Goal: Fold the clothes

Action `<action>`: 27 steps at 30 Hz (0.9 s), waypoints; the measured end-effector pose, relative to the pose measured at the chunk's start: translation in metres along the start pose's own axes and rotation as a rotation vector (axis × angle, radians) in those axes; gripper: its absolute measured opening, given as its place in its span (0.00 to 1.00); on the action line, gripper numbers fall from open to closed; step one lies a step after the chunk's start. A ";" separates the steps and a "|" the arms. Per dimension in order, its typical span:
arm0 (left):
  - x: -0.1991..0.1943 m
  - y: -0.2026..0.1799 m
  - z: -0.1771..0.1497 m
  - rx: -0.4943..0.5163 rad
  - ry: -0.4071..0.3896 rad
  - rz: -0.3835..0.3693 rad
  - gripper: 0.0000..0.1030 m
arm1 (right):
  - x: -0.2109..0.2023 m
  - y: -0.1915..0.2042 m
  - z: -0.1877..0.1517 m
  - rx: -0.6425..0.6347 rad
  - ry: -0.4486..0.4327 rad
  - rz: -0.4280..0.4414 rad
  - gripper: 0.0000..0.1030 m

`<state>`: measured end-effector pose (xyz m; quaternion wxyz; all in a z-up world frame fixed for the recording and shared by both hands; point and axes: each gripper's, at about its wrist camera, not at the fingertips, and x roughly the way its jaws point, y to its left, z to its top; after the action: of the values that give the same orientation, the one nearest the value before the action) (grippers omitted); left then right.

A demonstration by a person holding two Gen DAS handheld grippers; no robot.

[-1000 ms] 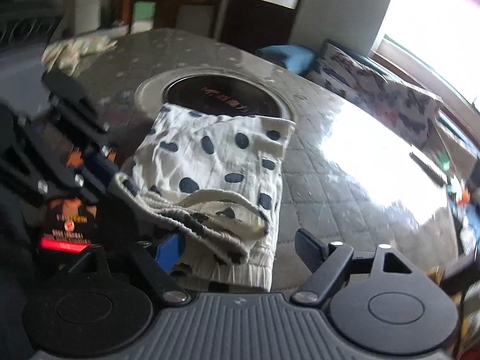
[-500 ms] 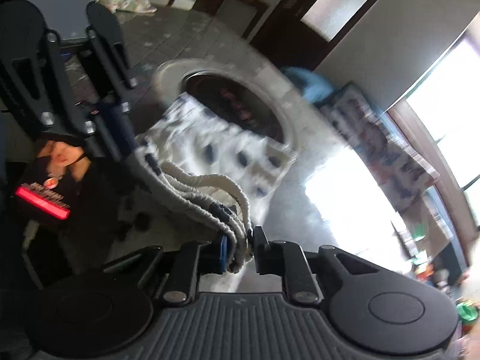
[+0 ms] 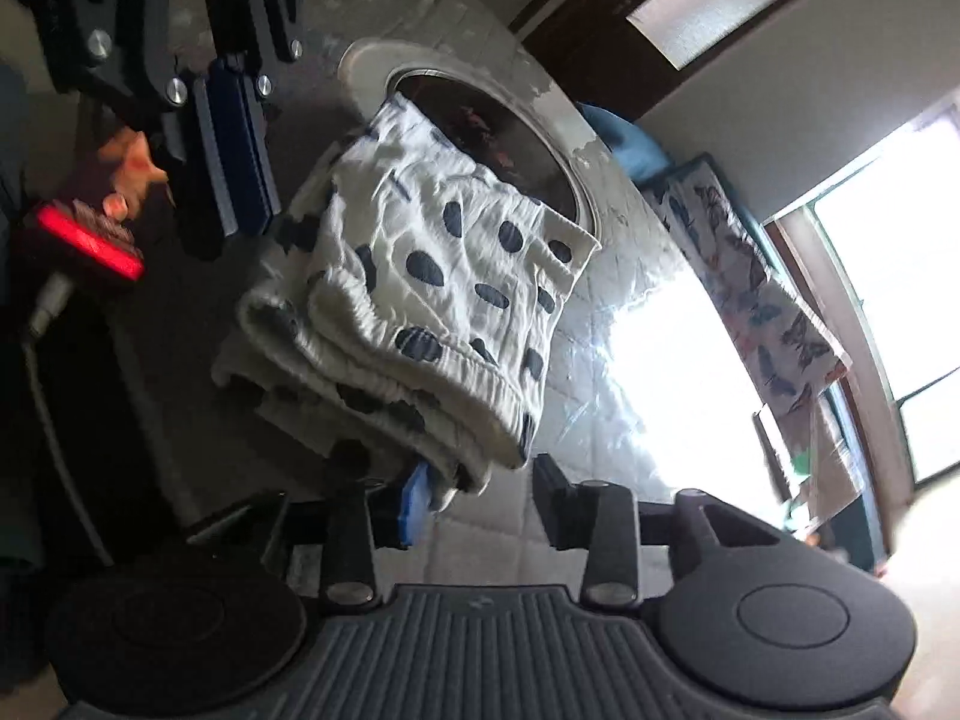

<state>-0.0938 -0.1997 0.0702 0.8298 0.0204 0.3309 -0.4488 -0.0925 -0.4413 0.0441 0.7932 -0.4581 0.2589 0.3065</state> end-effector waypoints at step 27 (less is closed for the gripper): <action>0.015 0.040 0.009 -0.154 -0.012 0.111 0.33 | 0.034 -0.074 -0.001 0.647 -0.076 0.237 0.47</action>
<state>-0.0530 -0.1897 0.0581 0.8545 -0.0277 0.3577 -0.3757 -0.0158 -0.4633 0.0621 0.8653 -0.1378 0.3642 0.3155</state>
